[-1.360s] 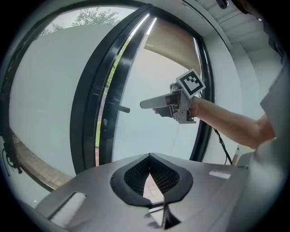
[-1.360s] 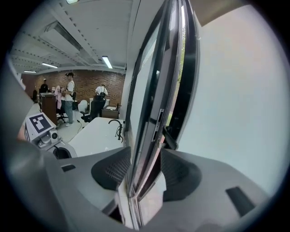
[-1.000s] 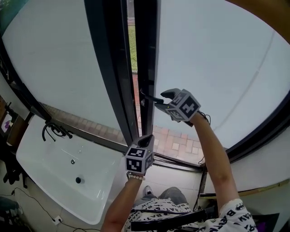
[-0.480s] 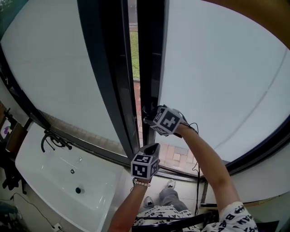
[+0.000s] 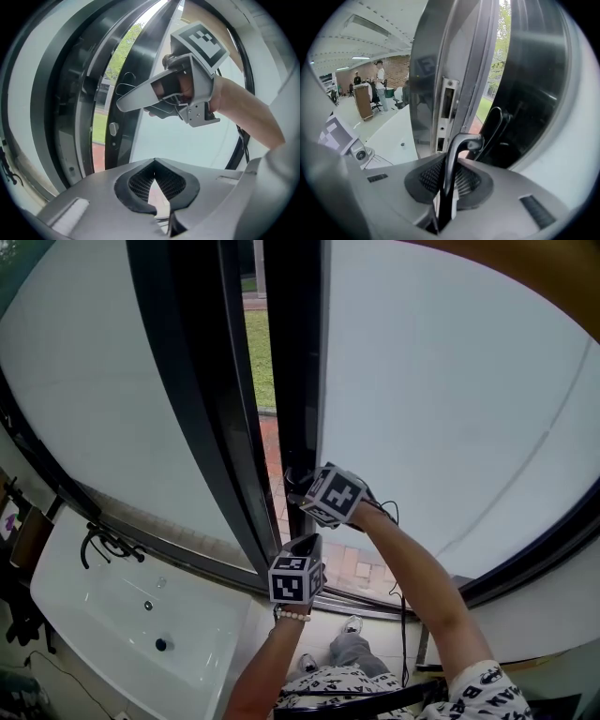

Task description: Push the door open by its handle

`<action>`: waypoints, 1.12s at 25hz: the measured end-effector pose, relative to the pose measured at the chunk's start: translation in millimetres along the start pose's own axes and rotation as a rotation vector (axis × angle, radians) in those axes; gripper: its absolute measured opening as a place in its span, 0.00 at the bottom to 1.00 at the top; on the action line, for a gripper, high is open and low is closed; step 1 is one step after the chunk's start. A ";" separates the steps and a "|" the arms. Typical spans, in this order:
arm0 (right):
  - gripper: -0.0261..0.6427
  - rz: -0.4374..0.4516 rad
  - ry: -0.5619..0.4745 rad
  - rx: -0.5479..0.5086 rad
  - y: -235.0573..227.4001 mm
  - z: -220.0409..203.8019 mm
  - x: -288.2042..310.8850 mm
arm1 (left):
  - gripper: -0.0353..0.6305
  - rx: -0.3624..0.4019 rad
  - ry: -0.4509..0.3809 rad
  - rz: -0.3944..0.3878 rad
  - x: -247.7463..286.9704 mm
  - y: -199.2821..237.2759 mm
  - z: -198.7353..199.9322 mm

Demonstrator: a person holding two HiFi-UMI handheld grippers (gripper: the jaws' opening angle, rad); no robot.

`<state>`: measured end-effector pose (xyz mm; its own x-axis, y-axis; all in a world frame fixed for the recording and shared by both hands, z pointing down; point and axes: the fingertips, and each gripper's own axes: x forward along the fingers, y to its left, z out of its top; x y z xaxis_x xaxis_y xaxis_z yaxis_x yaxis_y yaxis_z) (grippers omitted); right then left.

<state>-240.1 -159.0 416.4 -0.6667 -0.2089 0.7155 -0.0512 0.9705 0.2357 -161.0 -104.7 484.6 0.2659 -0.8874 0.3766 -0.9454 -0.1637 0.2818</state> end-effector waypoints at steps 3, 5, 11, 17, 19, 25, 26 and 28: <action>0.11 0.016 -0.015 0.024 -14.9 2.5 6.7 | 0.05 -0.017 0.005 0.019 16.0 5.0 6.2; 0.11 0.012 -0.017 0.050 -29.6 1.3 12.4 | 0.05 -0.022 0.016 0.017 28.4 5.3 8.7; 0.10 -0.027 -0.017 0.070 -70.2 -12.3 18.3 | 0.05 -0.011 0.030 0.041 70.2 1.7 9.0; 0.09 -0.054 -0.026 0.099 -127.8 -26.5 26.6 | 0.05 -0.020 0.036 0.056 122.3 12.3 23.2; 0.09 -0.073 -0.010 0.097 -147.4 -28.7 27.7 | 0.05 -0.022 0.039 0.057 137.5 15.8 30.2; 0.08 -0.139 0.054 0.107 -210.4 -49.5 37.1 | 0.05 -0.005 0.035 0.069 182.2 25.0 39.6; 0.07 -0.149 0.062 0.113 -221.9 -52.4 36.9 | 0.05 -0.013 0.028 0.075 187.4 27.4 43.1; 0.06 -0.170 0.069 0.140 -244.8 -58.5 34.2 | 0.05 -0.031 0.019 0.083 196.8 30.7 50.5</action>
<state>-206.9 -410.8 421.6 -0.5874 -0.3742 0.7176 -0.2643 0.9268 0.2669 -147.3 -306.1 522.8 0.1905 -0.8890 0.4164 -0.9582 -0.0762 0.2757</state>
